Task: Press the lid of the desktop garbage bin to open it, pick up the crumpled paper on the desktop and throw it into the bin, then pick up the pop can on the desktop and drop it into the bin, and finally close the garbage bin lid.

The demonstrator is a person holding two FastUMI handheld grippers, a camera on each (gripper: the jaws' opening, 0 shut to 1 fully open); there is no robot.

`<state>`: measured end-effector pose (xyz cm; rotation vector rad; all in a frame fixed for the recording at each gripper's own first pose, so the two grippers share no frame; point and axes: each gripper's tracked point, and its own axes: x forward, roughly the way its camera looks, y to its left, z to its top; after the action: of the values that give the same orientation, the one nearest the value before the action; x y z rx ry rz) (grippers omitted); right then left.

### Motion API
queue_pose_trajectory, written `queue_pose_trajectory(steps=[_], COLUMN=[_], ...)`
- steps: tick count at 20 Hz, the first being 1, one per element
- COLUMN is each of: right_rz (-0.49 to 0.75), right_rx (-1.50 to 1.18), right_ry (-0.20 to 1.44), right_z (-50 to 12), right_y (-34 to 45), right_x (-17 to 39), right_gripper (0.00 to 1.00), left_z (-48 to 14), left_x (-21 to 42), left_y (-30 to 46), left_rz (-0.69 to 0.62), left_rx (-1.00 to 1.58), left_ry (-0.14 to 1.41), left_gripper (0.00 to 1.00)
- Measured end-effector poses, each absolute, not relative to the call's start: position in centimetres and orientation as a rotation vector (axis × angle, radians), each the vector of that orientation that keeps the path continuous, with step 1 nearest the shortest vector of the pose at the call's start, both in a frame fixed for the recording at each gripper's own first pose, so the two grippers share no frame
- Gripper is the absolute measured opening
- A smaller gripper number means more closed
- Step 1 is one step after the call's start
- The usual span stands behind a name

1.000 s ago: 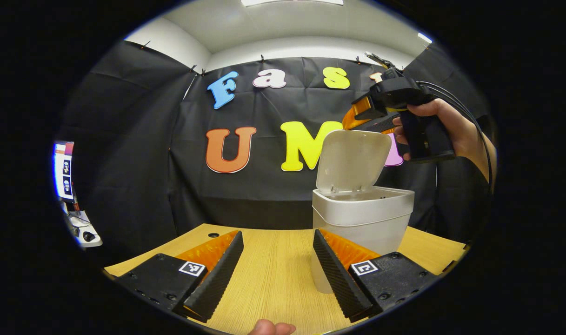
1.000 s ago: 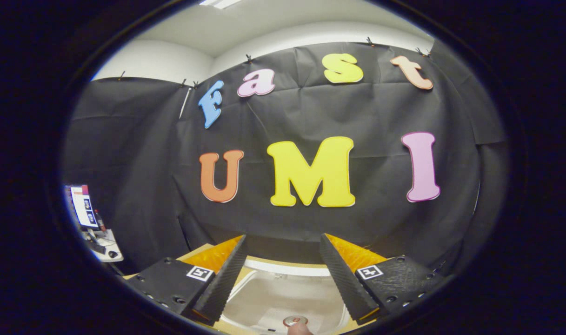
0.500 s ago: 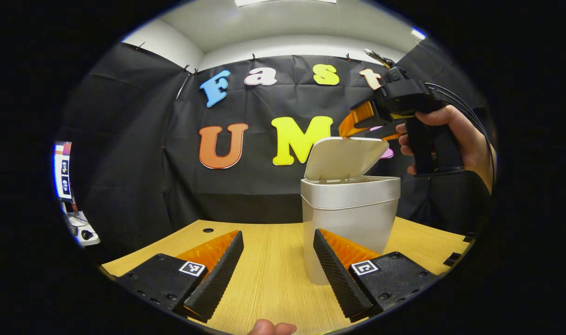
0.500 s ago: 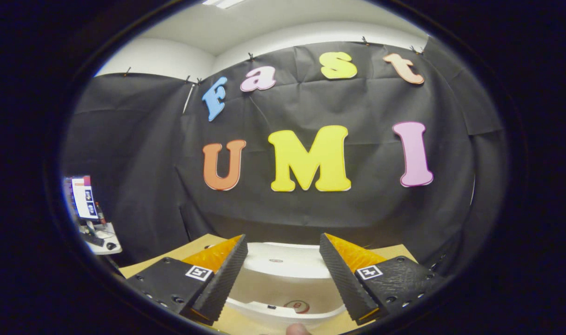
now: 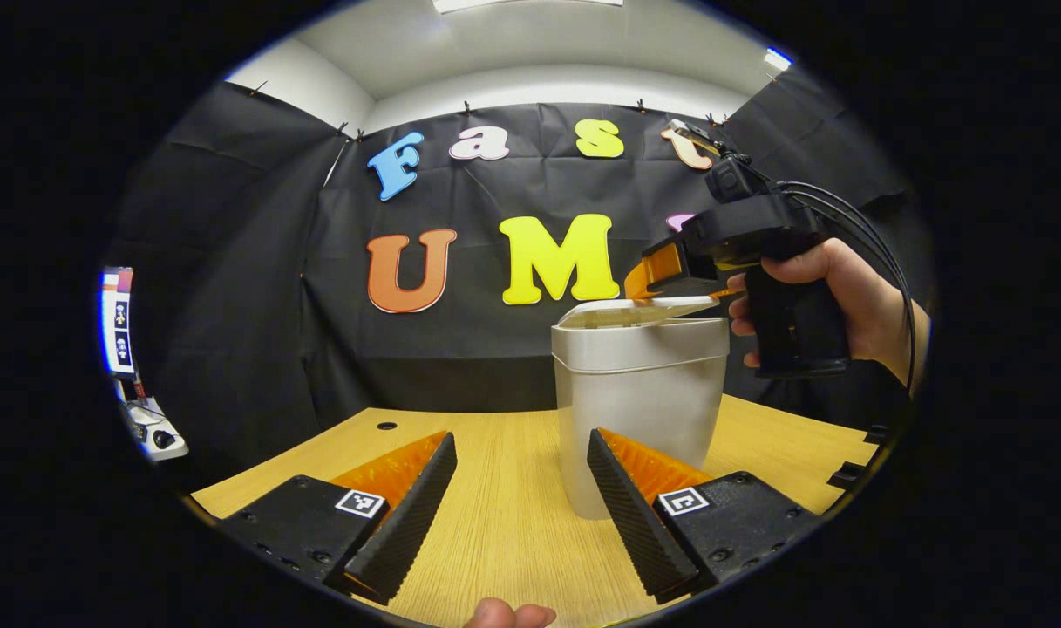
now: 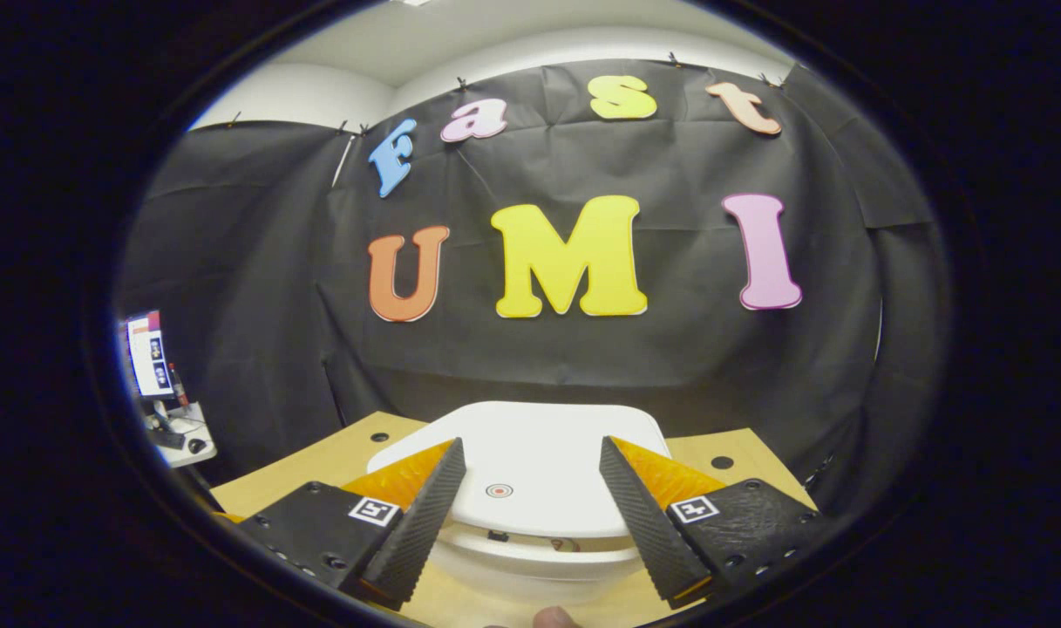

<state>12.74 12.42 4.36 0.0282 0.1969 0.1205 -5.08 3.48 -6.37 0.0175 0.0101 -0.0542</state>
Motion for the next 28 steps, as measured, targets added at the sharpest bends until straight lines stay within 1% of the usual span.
queue_pose_trajectory(steps=[1, 2, 5, 6, 8, 10, 11, 12, 13, 15, 18, 25, 28], right_rz=[0.114, 0.11, 0.095, 0.09, 0.083, 0.073, 0.069, 0.065, 0.063, 0.072, 0.076, 0.058, 0.05], right_rx=[0.023, 0.015, 0.002, -0.002, -0.007, 0.004, 0.007, 0.008, 0.007, -0.011, -0.05, -0.022, -0.005], right_ry=[0.199, 0.199, 0.208, 0.207, 0.204, 0.208, 0.215, 0.22, 0.228, 0.23, 0.171, 0.169, 0.12], right_z=[4.1, 4.0, 3.3, 3.2, 3.2, 3.1, 3.0, 3.0, 2.7, 2.3, 2.1, 1.4, 2.6], right_y=[12.5, 12.6, 12.5, 12.5, 12.5, 12.4, 12.4, 12.4, 12.4, 12.5, 12.5, 12.5, 12.4], right_x=[12.8, 12.8, 12.7, 12.8, 12.6, 12.7, 12.7, 12.7, 12.7, 12.7, 12.7, 12.6, 12.7], right_gripper=[0.94, 0.94, 0.94, 0.97, 0.98, 0.95, 0.98, 0.95, 0.98, 0.98, 0.99, 0.99, 0.98], left_z=[-6.4, -6.3, -6.0, -5.9, -5.6, -5.6, -5.6, -5.6, -5.7, -5.7, -5.2, -5.2, -4.8], left_x=[-5.1, -5.2, -5.5, -5.6, -5.7, -5.7, -5.7, -5.5, -5.5, -5.6, -5.8, -6.0, -6.1], left_y=[3.1, 3.0, 2.4, 2.5, 3.0, 3.7, 4.0, 4.4, 4.8, 5.2, 5.5, 5.9, 6.1], left_rz=[-0.068, -0.077, -0.104, -0.107, -0.103, -0.09, -0.084, -0.076, -0.068, -0.067, -0.074, -0.068, -0.054], left_rx=[0.007, -0.002, -0.009, -0.009, -0.014, -0.017, -0.018, -0.018, -0.018, -0.025, -0.045, -0.058, -0.038], left_ry=[0.01, 0.007, 0.005, 0.006, -0.001, -0.004, -0.005, -0.004, -0.002, 0.003, -0.005, 0.004, -0.01], left_gripper=[0.98, 0.98, 0.98, 0.97, 0.98, 0.98, 0.98, 0.98, 0.98, 0.98, 0.98, 0.98, 0.98])
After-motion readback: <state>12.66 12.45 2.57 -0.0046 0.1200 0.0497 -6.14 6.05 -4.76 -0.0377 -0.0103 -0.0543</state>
